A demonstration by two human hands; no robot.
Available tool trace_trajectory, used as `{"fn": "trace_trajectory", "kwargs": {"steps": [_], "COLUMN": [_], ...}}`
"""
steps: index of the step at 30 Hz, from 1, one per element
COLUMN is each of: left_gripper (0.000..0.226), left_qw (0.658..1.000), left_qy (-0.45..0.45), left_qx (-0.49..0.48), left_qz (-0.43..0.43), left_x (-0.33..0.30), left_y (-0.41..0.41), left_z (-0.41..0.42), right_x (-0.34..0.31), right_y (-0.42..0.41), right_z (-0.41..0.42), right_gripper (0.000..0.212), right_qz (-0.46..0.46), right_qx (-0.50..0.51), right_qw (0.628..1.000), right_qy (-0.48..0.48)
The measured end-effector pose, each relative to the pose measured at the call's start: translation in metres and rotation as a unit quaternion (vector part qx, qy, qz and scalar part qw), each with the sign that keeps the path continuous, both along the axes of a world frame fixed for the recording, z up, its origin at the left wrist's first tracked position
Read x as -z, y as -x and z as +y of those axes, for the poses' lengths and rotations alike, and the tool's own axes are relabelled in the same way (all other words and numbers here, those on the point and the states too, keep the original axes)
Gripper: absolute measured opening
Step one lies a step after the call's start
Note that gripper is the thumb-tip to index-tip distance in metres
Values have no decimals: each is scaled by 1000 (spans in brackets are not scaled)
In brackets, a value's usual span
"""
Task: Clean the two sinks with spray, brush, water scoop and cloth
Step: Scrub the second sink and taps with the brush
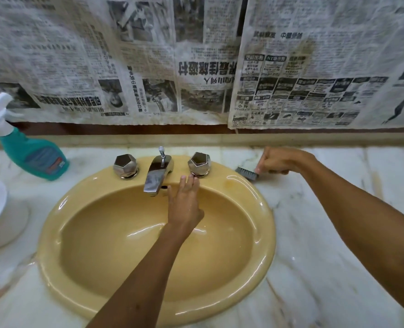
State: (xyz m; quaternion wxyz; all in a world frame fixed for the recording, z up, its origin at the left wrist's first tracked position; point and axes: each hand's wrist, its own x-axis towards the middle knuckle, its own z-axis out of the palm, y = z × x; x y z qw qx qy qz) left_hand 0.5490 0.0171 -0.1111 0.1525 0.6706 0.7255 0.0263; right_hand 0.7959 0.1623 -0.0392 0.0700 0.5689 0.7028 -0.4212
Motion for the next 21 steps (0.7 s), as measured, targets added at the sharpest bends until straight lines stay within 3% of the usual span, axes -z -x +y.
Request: {"fn": "trace_trajectory", "kwargs": {"steps": [3,7,13,17,21], "left_gripper": [87,87,85,84,77], "left_qw": [1000,1000,1000,999,997], "left_qy": [-11,-23,-17,5,15], "left_qx": [-3,-1,-6,-4,-5], "left_qz": [6,16,16,53,80], "left_x": [0,1,1,-7,-13], "left_y": [-3,-7,-10,-17,-22], "left_z": [0,-1,2,4,4], "right_x": [14,30,39,45,52], "right_y": [-6,10,-54,-29,-32], "right_z": [-15,-25,-80,-82,-96], "right_gripper": [38,27,37,49,36], "right_qz": [45,56,107,119,104], "right_qx": [48,79,147,213,226], "right_qw": [998,993,983,967,964], "right_qy": [-3,-74,-17,-76,-91]}}
